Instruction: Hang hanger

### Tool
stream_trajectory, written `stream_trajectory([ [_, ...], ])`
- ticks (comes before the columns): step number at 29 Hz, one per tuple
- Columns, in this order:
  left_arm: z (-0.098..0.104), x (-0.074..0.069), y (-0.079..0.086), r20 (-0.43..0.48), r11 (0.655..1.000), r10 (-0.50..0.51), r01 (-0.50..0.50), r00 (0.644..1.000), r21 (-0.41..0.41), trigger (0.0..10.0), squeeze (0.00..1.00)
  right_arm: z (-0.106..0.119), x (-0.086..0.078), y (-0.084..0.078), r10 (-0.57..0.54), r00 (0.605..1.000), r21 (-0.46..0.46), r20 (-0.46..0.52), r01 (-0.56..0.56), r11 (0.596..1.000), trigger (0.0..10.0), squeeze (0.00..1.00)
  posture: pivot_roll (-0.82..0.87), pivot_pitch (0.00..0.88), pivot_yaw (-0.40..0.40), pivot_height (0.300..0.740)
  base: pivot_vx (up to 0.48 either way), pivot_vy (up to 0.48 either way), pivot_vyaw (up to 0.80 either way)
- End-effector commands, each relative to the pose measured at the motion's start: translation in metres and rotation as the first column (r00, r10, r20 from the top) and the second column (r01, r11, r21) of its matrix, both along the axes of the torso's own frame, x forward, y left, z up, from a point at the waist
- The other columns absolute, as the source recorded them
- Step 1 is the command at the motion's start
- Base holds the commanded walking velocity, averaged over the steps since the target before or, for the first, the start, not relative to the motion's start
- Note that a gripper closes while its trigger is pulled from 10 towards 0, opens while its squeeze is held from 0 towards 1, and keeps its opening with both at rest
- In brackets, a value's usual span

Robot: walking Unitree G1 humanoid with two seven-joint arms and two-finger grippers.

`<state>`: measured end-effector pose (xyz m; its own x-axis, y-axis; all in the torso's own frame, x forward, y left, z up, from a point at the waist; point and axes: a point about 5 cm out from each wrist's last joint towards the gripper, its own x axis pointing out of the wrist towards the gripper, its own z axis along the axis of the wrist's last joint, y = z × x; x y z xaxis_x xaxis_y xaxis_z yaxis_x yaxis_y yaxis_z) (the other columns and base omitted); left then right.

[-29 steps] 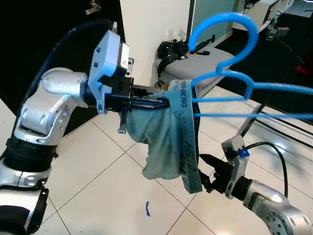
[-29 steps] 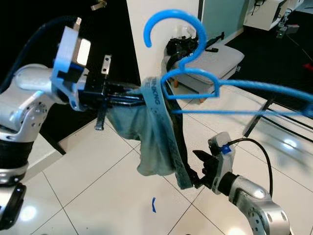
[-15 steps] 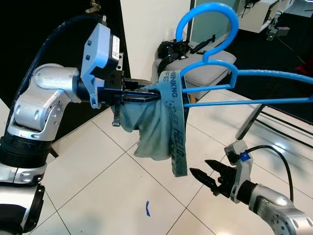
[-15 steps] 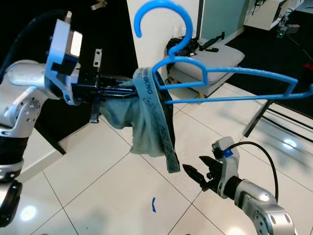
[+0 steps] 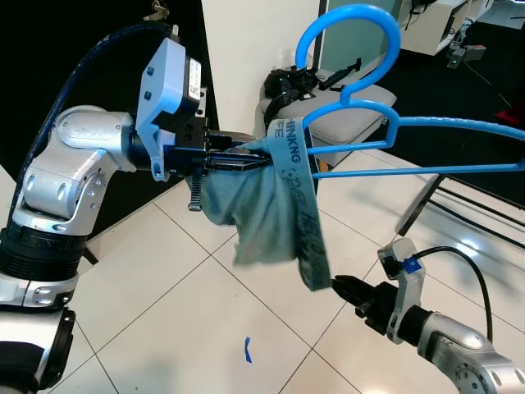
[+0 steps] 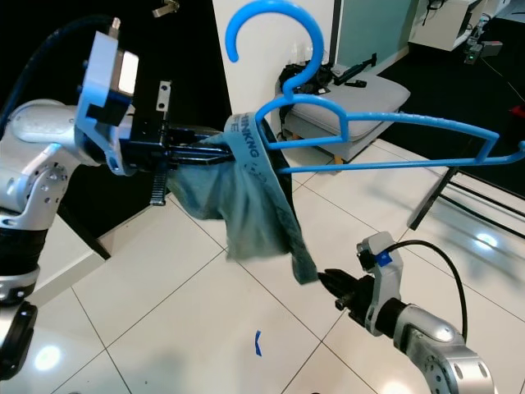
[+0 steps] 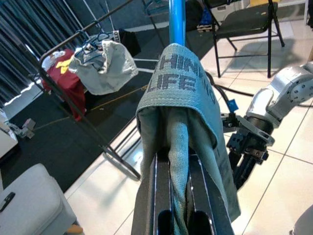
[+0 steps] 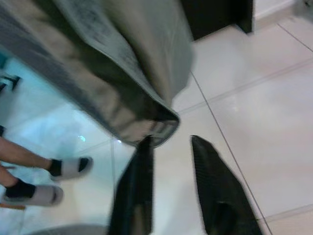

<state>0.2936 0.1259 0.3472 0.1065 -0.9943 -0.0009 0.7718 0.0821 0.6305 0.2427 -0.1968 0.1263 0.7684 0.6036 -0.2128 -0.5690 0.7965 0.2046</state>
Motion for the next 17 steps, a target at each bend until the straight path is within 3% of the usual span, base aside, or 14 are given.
stream_trajectory([
  [1,0.005,-0.003,0.001,0.028,1.0,-0.009,0.009,1.0,0.003,10.0,0.0,0.014,-0.001,0.004,0.022,0.996,0.053,0.081,-0.026,0.998,10.0,1.0,0.01,0.127,0.076,0.74,0.0,0.0,0.0],
  [8,0.006,-0.005,-0.001,0.03,1.0,-0.021,0.021,0.999,0.001,10.0,0.0,0.035,0.005,0.0,-0.03,0.982,0.144,0.185,0.003,0.99,10.0,1.0,0.01,0.127,0.076,0.74,0.0,0.0,0.0],
  [15,0.006,-0.007,-0.004,0.028,0.999,-0.037,0.037,0.999,0.001,10.0,0.0,0.041,0.009,0.003,-0.056,0.974,0.156,0.221,0.021,0.988,10.0,1.0,0.01,0.127,0.077,0.74,0.0,0.0,0.0],
  [16,0.006,-0.007,-0.004,0.028,0.999,-0.038,0.038,0.999,0.001,10.0,0.0,0.042,0.01,0.004,-0.052,0.973,0.161,0.224,0.016,0.987,10.0,0.53,0.01,0.127,0.078,0.74,0.0,0.0,0.0],
  [17,0.006,-0.007,-0.004,0.028,0.999,-0.038,0.038,0.999,0.001,10.0,0.0,0.042,0.01,0.004,-0.052,0.973,0.161,0.224,0.016,0.987,10.0,0.53,0.01,0.127,0.078,0.74,0.0,0.0,0.0],
])
